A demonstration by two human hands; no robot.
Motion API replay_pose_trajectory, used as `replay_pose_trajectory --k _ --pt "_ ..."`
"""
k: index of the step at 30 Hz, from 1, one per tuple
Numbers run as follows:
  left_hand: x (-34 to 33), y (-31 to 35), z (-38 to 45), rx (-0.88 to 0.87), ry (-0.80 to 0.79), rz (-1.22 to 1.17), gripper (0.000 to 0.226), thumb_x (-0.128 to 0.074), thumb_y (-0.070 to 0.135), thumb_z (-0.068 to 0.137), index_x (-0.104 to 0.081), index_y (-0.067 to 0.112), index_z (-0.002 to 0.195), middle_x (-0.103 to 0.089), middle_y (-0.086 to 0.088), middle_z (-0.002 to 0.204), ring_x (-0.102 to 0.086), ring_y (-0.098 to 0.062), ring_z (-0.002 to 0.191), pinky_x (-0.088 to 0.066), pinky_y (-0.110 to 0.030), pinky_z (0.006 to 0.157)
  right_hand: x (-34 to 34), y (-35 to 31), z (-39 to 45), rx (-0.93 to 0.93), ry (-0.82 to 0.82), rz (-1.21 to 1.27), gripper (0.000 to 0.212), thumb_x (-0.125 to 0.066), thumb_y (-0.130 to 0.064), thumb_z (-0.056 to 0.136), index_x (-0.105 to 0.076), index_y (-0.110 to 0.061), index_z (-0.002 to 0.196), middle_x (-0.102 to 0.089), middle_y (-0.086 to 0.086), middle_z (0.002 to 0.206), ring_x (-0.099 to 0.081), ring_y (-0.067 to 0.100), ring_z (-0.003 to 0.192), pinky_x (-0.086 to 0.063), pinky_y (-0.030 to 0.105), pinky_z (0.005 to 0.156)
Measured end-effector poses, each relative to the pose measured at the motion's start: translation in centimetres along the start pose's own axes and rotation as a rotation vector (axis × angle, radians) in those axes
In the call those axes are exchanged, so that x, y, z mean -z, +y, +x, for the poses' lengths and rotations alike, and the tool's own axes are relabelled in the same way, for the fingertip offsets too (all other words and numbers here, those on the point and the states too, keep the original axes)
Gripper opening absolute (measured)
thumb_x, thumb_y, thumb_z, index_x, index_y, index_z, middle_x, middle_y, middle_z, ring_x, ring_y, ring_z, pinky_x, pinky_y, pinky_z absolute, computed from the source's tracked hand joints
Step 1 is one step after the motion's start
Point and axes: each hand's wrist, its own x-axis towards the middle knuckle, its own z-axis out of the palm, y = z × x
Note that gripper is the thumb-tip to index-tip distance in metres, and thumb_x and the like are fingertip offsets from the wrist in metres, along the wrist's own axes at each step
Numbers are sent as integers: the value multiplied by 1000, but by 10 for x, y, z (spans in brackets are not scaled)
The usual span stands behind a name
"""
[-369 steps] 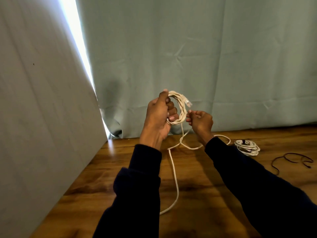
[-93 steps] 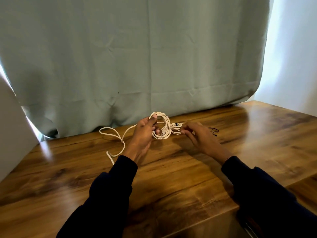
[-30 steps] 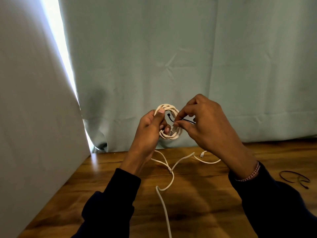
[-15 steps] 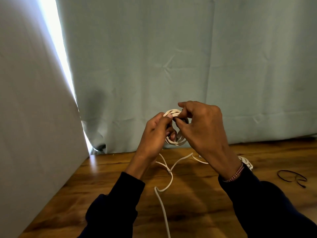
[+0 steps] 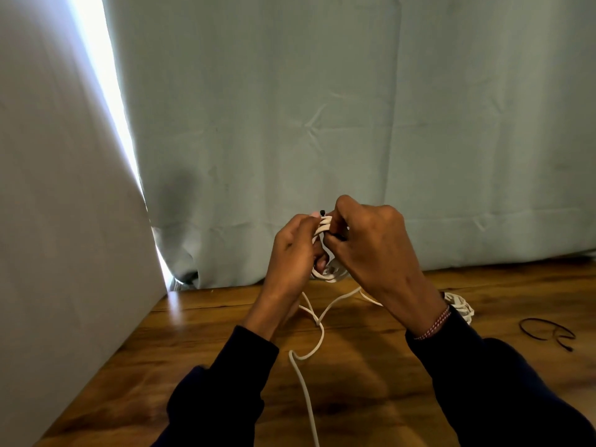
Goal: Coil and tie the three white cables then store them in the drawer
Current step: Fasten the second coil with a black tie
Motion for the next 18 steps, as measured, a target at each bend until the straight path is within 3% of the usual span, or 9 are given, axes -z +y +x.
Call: replay_pose_trajectory --k 3,9,14,18 --pt "-2 5 -3 18 62 -79 26 -51 31 102 -69 17 91 -51 5 52 -44 -13 51 -40 -27 51 0 -2 -1 -3 -7 0 23 -83 -11 78 -61 -9 86 -71 7 72 -66 21 58 -58 37 54" --pt "-1 8 -1 238 273 -268 23 -59 23 90 -69 17 69 -44 1 51 -36 -10 45 -32 -24 45 -3 -14 -4 12 -59 35 22 -84 -16 79 -65 -8 88 -72 7 75 -67 22 61 -59 39 56" --pt "5 6 2 189 318 -287 19 -62 23 93 -80 21 88 -43 3 52 -36 -8 47 -33 -23 44 -1 -16 -1 -18 -124 77 18 -74 -21 90 -74 -8 103 -75 7 92 -69 22 79 -59 37 73" --pt "9 3 6 148 338 -292 19 -63 24 96 -79 19 105 -37 3 53 -33 -10 50 -33 -21 42 5 -17 0 35 -97 48 17 -73 -23 91 -77 -10 101 -75 7 89 -69 22 75 -60 41 68"
